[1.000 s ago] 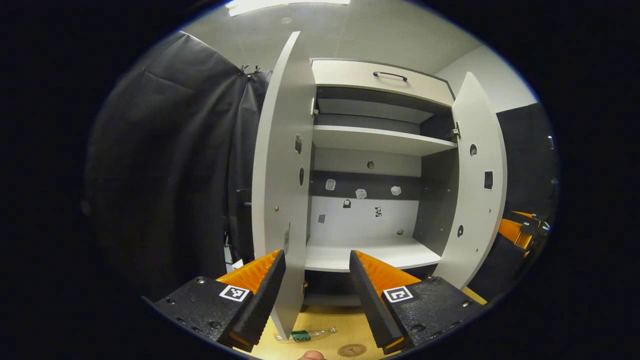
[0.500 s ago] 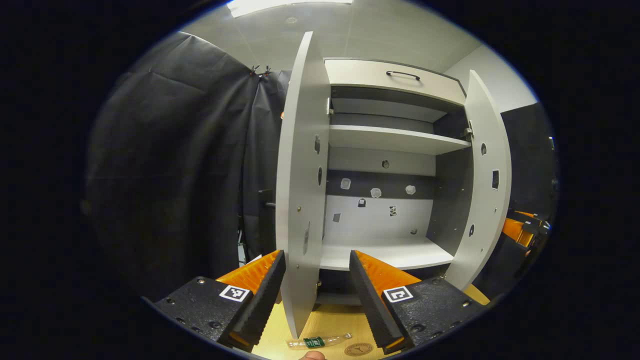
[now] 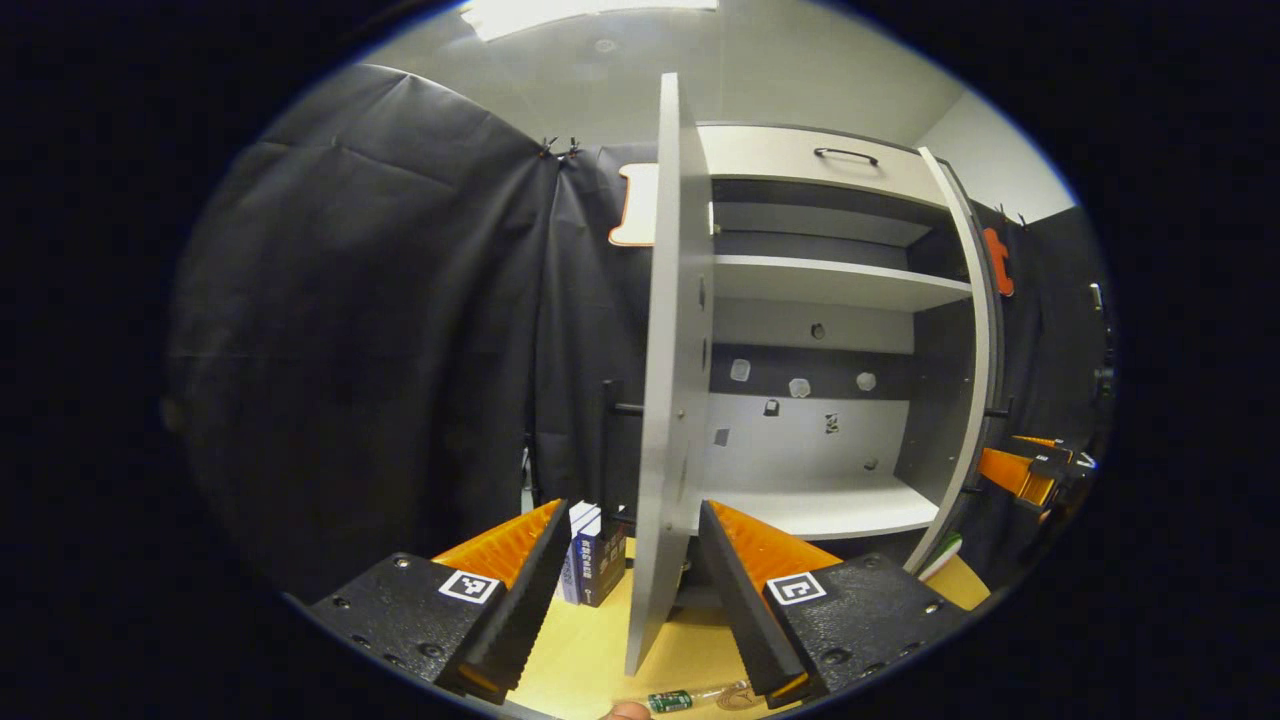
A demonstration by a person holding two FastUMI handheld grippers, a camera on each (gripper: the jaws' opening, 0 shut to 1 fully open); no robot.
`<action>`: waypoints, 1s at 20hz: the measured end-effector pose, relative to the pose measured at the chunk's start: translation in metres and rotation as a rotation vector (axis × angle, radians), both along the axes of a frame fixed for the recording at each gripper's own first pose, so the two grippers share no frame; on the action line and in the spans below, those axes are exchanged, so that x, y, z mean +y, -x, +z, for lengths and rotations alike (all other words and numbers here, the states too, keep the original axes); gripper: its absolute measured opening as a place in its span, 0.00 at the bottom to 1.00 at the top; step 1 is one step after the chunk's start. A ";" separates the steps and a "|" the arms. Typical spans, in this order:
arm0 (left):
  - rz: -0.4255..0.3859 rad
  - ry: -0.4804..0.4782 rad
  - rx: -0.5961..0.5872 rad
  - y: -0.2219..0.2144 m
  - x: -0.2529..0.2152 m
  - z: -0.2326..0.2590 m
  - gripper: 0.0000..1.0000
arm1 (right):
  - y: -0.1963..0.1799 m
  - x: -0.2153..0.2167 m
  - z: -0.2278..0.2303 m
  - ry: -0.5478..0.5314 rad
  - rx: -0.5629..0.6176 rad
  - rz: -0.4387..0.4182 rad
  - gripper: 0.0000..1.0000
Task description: Grasp the bottle in the cabinet with the left hand and place it on the coaster, then close the right door with the right hand and the left door with the left hand.
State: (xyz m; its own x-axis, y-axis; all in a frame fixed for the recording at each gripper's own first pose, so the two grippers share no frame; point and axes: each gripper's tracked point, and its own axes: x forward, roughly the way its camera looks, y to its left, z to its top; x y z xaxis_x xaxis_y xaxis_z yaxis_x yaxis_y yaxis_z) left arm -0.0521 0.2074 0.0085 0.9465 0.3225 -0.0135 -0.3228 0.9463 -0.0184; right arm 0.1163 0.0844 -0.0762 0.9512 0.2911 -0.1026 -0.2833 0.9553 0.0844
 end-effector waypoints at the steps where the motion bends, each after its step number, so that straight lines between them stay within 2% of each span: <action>1: 0.014 0.006 0.008 0.002 0.008 -0.004 0.82 | -0.002 0.004 -0.001 -0.002 0.005 0.004 0.93; 3: 0.040 0.016 0.019 0.004 0.022 -0.010 0.82 | -0.001 0.012 -0.013 -0.006 0.019 0.009 0.96; 4: 0.050 0.019 0.021 0.000 0.028 -0.013 0.82 | -0.003 0.016 -0.017 -0.006 0.024 0.008 0.93; 5: 0.056 0.019 0.021 0.000 0.036 -0.014 0.82 | -0.005 0.018 -0.018 -0.003 0.027 0.005 0.97; 8: 0.061 0.016 0.012 -0.004 0.051 -0.015 0.80 | -0.007 0.021 -0.021 0.002 0.024 -0.011 0.96; 9: 0.061 0.017 0.007 -0.007 0.055 -0.014 0.82 | -0.009 0.021 -0.023 0.005 0.026 -0.019 0.96; 10: 0.060 0.017 0.001 -0.010 0.059 -0.013 0.82 | -0.011 0.022 -0.026 0.009 0.029 -0.025 0.93; 13: 0.056 0.021 -0.011 -0.018 0.070 -0.011 0.82 | -0.016 0.025 -0.032 0.017 0.048 -0.040 0.93; 14: 0.050 0.022 -0.011 -0.022 0.071 -0.012 0.77 | -0.019 0.027 -0.034 0.016 0.054 -0.044 0.93; 16: 0.048 0.020 -0.005 -0.024 0.077 -0.013 0.77 | -0.025 0.030 -0.037 0.006 0.055 -0.053 0.97; 17: 0.042 0.022 -0.002 -0.026 0.078 -0.013 0.82 | -0.027 0.031 -0.037 0.002 0.058 -0.056 0.97; 18: 0.036 0.027 0.002 -0.027 0.079 -0.015 0.82 | -0.027 0.032 -0.038 -0.003 0.061 -0.060 0.93; 19: 0.027 0.031 0.005 -0.029 0.079 -0.016 0.77 | -0.027 0.032 -0.038 -0.008 0.062 -0.064 0.93; 20: 0.014 0.035 0.007 -0.031 0.078 -0.016 0.77 | -0.028 0.032 -0.039 -0.012 0.065 -0.069 0.93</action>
State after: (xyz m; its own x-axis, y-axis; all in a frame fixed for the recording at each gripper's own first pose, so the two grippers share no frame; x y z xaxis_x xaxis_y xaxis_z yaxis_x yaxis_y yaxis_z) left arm -0.0211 0.2856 -0.0078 0.9418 0.3347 -0.0312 -0.3359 0.9406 -0.0490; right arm 0.1444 0.1162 -0.1153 0.9603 0.2272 -0.1616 -0.2109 0.9710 0.1124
